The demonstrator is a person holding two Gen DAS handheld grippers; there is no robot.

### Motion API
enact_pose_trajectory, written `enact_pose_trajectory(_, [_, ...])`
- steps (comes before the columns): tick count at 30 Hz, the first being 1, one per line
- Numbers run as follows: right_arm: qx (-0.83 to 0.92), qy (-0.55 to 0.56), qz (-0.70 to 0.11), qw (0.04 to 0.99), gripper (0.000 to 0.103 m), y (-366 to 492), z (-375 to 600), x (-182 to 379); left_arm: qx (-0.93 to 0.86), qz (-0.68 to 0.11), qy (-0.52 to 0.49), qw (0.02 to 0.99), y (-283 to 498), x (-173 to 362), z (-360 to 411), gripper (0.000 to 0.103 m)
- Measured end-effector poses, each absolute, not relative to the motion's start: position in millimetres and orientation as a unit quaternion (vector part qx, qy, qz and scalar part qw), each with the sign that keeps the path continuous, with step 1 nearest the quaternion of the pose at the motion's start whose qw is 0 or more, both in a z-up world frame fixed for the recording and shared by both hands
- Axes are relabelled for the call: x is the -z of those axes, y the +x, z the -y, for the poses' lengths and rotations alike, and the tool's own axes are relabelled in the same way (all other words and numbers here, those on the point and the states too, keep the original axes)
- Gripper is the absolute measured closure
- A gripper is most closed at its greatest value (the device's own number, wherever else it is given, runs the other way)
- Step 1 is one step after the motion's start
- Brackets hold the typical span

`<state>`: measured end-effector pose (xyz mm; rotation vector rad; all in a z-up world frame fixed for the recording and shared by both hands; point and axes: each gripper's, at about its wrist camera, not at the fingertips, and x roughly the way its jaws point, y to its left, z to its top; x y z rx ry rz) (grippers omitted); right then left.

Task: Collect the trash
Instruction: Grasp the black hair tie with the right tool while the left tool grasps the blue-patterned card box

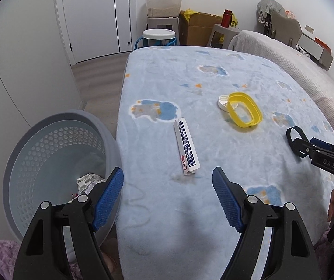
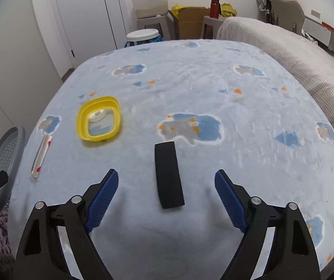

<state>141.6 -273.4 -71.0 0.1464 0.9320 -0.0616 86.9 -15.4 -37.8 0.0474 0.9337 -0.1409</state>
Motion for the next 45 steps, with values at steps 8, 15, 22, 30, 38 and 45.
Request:
enact_pose_trajectory(8, [0.044,0.053,-0.467,0.882,0.034,155.1,277.2,90.1,0.071,-0.465,0.021,0.882,98.9,53.3,21.9,0.028])
enact_pose_trajectory(15, [0.049,0.017,-0.454,0.889,0.061,154.0,268.4,89.8,0.075,-0.469,0.018,0.880,103.8,57.9,24.8,0.028])
enact_pose_trajectory(22, [0.037,0.038,-0.447,0.893,0.084,148.8,271.4,85.5,0.073,-0.470,0.014,0.879,106.2,59.5,24.7,0.028])
enact_pose_trajectory(30, [0.016,0.053,-0.433,0.900,0.084,139.0,264.1,76.1,0.074,-0.474,0.006,0.878,114.3,61.2,27.3,0.028])
enact_pose_trajectory(38, [-0.005,0.060,-0.426,0.903,0.084,136.7,255.7,70.5,0.064,-0.476,0.002,0.877,139.9,64.3,28.2,0.028])
enact_pose_trajectory(45, [-0.019,0.066,-0.426,0.902,0.084,135.9,252.2,70.3,0.053,-0.483,0.022,0.874,159.0,80.0,39.3,0.028])
